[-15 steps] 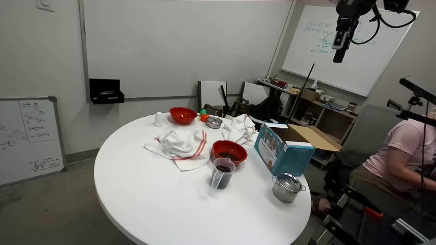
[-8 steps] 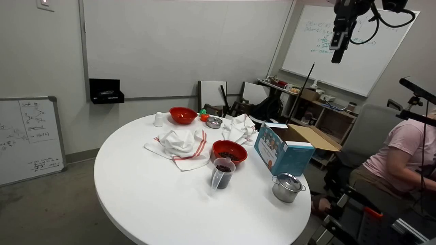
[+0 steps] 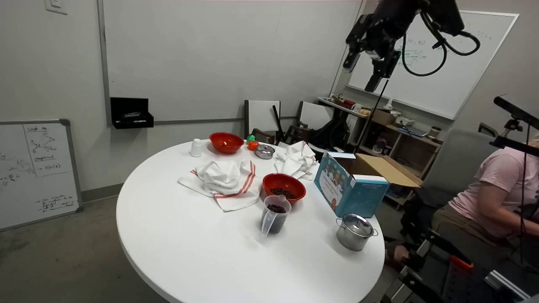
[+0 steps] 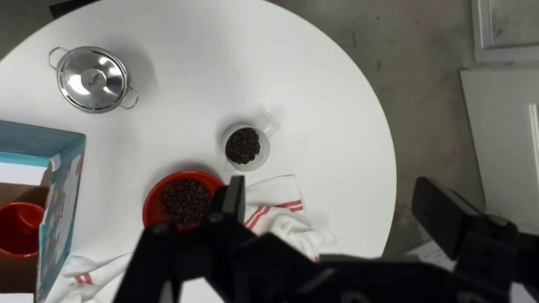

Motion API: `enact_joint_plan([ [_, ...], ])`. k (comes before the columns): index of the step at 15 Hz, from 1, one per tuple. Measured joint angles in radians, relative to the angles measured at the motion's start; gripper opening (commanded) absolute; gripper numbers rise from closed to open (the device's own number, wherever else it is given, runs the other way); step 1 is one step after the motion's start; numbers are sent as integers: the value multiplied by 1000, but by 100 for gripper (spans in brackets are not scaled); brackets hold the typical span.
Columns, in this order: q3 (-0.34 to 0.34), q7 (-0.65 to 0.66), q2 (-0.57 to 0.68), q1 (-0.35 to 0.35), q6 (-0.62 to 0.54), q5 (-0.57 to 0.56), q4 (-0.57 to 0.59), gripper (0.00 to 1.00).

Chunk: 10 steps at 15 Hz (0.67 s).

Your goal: Pour some contents of the jug into the bowl

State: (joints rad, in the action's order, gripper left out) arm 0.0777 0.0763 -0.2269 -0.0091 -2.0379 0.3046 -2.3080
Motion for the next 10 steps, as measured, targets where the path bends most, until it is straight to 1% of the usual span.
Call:
enact_joint_plan([
  [2,-28,113,38,0,-81,1,-15,100],
  [4,-59,210,85,1,-115,-2,-19,100],
  [7,-99,299,171,16,-119,-6,-9,100],
  [10,-124,373,268,37,-119,-26,27,100],
])
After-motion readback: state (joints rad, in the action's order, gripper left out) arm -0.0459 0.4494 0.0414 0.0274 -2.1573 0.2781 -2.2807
